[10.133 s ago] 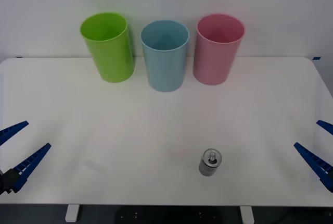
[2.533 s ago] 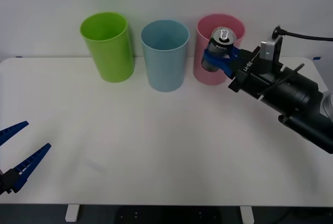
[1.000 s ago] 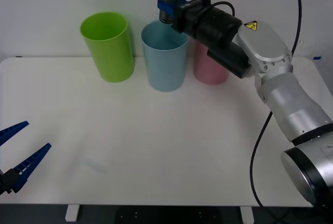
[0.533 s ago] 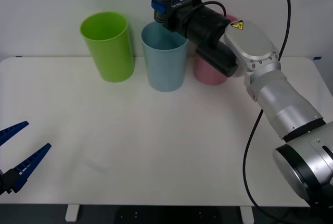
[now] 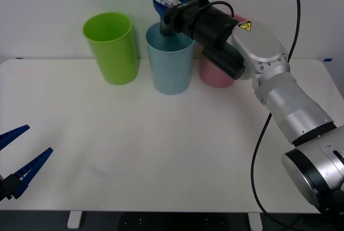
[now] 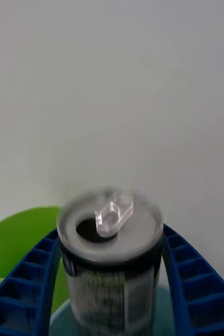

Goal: Grasp the object on the table and drop it into the matching bin: aluminum can to the light blue bin, PET bottle to the pink bin.

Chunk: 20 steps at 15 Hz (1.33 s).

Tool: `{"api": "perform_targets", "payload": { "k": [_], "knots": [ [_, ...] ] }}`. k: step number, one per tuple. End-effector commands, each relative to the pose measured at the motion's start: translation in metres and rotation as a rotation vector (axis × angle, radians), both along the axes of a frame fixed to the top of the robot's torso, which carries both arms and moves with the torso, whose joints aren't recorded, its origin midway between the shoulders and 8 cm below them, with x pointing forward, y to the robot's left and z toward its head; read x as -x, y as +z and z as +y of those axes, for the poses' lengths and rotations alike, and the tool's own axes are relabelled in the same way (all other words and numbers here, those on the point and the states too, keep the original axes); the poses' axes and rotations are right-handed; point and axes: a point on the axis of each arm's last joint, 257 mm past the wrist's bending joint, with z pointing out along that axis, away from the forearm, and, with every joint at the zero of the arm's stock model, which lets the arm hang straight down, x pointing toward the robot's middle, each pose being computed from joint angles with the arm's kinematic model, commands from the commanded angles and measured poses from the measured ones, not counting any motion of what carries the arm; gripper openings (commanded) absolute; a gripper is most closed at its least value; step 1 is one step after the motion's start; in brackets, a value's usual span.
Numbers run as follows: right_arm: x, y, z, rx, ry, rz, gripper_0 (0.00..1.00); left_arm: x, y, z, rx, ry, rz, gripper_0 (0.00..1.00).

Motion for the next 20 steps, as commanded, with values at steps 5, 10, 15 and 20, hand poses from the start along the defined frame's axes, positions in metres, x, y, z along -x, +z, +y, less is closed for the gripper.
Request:
{"api": "perform_targets", "payload": {
  "k": [5,10,15,20],
  "knots": [
    [0.006,-0.001,-0.002,-0.026,0.013,0.003,1.0,0.0,0.0,0.0,0.0,0.0,0.0,1.0],
    [0.039,-0.007,-0.025,-0.032,0.034,-0.05,1.0,0.0,0.0,0.0,0.0,0.0,0.0,1.0],
    [0.083,-0.032,-0.052,0.029,0.075,-0.078,1.0,0.0,0.0,0.0,0.0,0.0,0.0,1.0],
    [0.129,-0.059,-0.085,0.089,0.129,-0.08,1.0,0.0,0.0,0.0,0.0,0.0,0.0,1.0]
  ]
}}
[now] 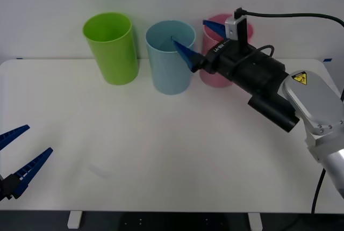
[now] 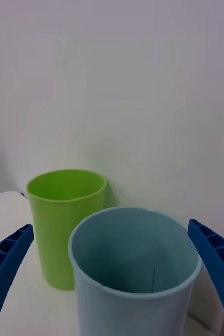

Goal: Grasp the object on the table and drop it into the matching bin: aluminum can to the light blue bin, PET bottle to the pink bin.

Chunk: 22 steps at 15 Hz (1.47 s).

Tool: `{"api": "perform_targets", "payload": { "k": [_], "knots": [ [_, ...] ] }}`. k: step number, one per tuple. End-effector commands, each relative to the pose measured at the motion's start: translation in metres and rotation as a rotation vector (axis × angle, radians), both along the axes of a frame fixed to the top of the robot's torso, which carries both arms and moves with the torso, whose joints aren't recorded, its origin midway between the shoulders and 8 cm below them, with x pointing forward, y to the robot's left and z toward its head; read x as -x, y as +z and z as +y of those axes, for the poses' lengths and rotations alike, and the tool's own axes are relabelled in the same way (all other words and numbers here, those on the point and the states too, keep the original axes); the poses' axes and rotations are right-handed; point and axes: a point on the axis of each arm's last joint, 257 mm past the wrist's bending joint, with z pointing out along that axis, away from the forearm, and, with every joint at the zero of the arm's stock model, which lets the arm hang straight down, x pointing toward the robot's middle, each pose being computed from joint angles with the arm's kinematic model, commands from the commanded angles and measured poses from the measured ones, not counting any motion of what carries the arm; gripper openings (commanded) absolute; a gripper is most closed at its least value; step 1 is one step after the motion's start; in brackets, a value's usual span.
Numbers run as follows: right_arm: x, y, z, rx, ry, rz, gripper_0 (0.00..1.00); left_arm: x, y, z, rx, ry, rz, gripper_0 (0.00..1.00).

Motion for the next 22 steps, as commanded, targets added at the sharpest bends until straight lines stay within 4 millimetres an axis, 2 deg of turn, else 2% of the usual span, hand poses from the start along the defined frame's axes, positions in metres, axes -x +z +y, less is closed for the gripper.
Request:
{"api": "perform_targets", "payload": {
  "k": [1,6,10,15,20,22],
  "knots": [
    [0.028,-0.012,-0.018,0.041,0.052,-0.002,1.0,0.0,0.0,0.0,0.0,0.0,0.0,1.0],
    [0.072,-0.042,-0.058,0.121,0.079,0.01,1.0,0.0,0.0,0.0,0.0,0.0,0.0,1.0],
    [0.104,-0.074,-0.096,0.185,0.081,0.04,1.0,0.0,0.0,0.0,0.0,0.0,0.0,1.0],
    [0.131,-0.107,-0.139,0.294,0.048,0.024,1.0,0.0,0.0,0.0,0.0,0.0,0.0,1.0],
    [0.165,-0.134,-0.169,0.322,0.068,0.097,1.0,0.0,0.0,0.0,0.0,0.0,0.0,1.0],
    [0.178,-0.137,-0.175,0.317,0.071,0.116,1.0,0.0,0.0,0.0,0.0,0.0,0.0,1.0]
  ]
}}
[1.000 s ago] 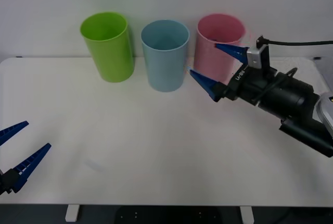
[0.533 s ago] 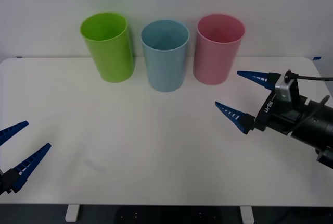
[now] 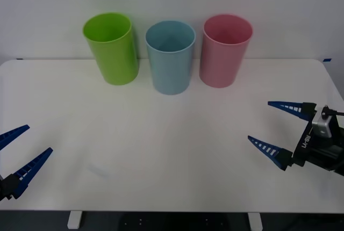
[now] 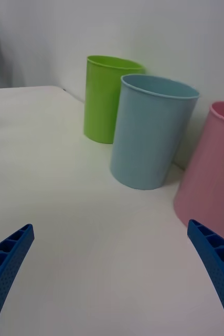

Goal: Grasp the object on the table and drop it into the matching bin: aluminum can to the light blue bin, PET bottle to the pink bin.

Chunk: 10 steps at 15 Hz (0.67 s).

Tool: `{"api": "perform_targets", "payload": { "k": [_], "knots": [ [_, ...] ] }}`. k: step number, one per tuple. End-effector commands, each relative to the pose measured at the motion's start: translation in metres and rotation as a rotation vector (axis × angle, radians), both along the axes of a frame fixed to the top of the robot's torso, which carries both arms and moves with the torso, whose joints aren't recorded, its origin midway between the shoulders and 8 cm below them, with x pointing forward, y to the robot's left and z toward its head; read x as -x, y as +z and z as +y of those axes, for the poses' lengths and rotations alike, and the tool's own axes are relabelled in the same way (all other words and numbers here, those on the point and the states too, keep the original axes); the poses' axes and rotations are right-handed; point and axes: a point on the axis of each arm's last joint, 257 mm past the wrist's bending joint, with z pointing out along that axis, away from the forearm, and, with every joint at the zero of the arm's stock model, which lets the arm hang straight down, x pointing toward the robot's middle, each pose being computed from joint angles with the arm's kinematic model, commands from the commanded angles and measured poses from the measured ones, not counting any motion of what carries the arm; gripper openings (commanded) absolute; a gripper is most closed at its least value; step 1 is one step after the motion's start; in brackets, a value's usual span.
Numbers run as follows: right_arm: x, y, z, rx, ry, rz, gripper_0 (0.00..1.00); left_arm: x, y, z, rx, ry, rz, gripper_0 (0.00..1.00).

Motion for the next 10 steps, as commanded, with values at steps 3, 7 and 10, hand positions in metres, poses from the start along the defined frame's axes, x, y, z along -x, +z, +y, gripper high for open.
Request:
{"api": "perform_targets", "payload": {
  "k": [3,7,10],
  "knots": [
    [0.032,-0.007,-0.008,-0.026,-0.01,0.049,1.0,0.0,0.0,0.0,0.0,0.0,0.0,1.0],
    [0.046,-0.017,-0.006,-0.056,0.001,0.097,1.0,0.0,0.0,0.0,0.0,0.0,0.0,1.0],
    [0.046,-0.017,-0.006,-0.056,0.001,0.097,1.0,0.0,0.0,0.0,0.0,0.0,0.0,1.0]
  ]
}}
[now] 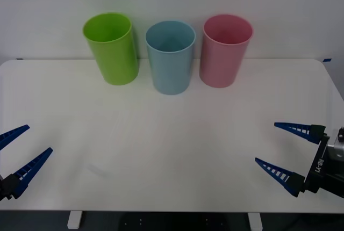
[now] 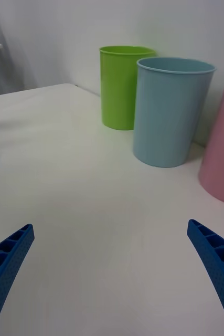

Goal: Grasp the object on the table and drop it into the matching bin: aluminum can to the light blue bin, PET bottle to the pink bin.

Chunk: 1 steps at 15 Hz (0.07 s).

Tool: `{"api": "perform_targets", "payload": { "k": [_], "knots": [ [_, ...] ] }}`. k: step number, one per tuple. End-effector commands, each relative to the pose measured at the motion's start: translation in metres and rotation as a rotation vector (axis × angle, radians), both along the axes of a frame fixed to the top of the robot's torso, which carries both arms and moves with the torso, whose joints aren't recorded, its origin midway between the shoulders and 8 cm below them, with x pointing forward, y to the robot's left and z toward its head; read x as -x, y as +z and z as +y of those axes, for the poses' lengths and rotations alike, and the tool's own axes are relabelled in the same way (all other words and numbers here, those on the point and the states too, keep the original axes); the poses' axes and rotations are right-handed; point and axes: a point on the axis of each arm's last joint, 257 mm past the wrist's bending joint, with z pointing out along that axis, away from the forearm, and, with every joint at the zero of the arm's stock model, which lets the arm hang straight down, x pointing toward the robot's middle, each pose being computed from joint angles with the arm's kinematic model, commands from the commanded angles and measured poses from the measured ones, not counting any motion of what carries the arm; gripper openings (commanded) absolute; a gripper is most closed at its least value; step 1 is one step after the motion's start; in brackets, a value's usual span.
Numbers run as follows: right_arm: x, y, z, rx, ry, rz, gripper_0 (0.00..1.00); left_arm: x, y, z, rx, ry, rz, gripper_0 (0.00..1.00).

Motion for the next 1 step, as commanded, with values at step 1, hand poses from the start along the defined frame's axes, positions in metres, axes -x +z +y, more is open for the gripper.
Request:
{"api": "perform_targets", "payload": {
  "k": [1],
  "knots": [
    [0.0001,0.0,0.0002,-0.001,0.0,0.0,1.0,0.0,0.0,0.0,0.0,0.0,0.0,1.0]
  ]
}}
